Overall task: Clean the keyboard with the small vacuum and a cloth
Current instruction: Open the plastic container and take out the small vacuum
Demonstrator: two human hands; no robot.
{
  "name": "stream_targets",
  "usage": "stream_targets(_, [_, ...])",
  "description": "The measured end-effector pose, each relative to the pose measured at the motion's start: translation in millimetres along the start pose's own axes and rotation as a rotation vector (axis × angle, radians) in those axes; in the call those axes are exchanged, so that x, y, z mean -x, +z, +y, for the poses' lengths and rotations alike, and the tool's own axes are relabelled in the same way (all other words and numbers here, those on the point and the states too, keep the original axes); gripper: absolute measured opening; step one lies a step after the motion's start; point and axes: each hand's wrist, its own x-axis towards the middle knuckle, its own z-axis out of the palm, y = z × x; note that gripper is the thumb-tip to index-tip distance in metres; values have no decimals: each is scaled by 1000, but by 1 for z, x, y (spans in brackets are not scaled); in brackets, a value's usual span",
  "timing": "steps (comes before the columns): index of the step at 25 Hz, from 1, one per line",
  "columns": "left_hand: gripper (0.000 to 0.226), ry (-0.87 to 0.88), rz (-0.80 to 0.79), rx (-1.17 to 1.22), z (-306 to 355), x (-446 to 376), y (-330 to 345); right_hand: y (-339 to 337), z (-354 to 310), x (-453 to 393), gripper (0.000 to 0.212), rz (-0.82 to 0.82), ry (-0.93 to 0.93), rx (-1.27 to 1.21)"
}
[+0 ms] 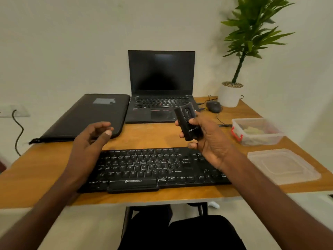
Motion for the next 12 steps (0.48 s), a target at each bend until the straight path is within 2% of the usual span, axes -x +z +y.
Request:
stream_targets(3, [25, -163, 3, 180, -15, -6, -7, 17, 10, -2, 32, -5, -4, 57])
stream_targets(8, [38, -367, 70, 703, -32, -5, -36, 36, 23, -9, 34, -21, 5, 98])
stream_targets(10, [35, -355, 42, 652, -33, -4, -34, 43, 26, -11, 37, 2, 11, 89])
stream_targets(12, [29, -310, 15, 486, -31, -2, -27, 52, 26, -14, 37, 43, 21, 73])
